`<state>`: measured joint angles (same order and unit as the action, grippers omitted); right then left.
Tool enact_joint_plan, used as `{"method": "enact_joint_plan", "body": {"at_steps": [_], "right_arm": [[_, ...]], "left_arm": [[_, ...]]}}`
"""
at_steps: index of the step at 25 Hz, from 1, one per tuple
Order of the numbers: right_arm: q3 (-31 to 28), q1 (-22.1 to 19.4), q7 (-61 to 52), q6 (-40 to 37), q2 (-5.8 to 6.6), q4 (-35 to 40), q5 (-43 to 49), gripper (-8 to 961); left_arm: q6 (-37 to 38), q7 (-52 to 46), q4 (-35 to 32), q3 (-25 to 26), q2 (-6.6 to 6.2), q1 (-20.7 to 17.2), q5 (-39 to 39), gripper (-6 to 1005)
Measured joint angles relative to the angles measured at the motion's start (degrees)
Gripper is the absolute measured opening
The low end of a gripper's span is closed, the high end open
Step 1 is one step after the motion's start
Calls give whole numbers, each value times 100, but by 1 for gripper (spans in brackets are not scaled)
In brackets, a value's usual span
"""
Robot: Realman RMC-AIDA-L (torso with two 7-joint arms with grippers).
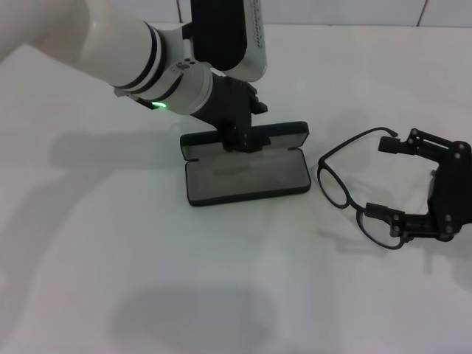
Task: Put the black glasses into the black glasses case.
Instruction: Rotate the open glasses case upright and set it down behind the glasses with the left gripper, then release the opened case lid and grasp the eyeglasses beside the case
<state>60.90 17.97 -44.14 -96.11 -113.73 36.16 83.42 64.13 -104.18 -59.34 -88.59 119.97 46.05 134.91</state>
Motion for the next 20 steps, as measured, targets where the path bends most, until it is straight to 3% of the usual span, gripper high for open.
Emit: {"method": "enact_joint_plan", "body": {"at_steps": [1,6,10,13,15,18,20], "right_arm": [[0,-1,-6,4,5,1,0,847],[-148,-4,-42,13,15,0,7,846],[-181,4,-63,21,11,13,-8,845],[-227,33,-355,32,10,213,28,845],[-226,38,-868,45,9,565,183,844],[-227,48,-2489,99,25,1635,778,843],[-222,62,-3361,118,17,2249,1171,842]], "left_arm": [[65,-15,-66,-13,0,-11,15,380],[440,3,-568,-1,-6,-234,-144,536],[490,599,-967,69,-21,-753,-1087,613],[481,1363,-1018,307,-9,-1255,-2294,636],[417,2114,-781,470,-1,-1616,-3504,635],[446,3301,106,568,-14,-1953,-5423,634],[460,3758,665,634,-14,-2027,-6187,634]]}}
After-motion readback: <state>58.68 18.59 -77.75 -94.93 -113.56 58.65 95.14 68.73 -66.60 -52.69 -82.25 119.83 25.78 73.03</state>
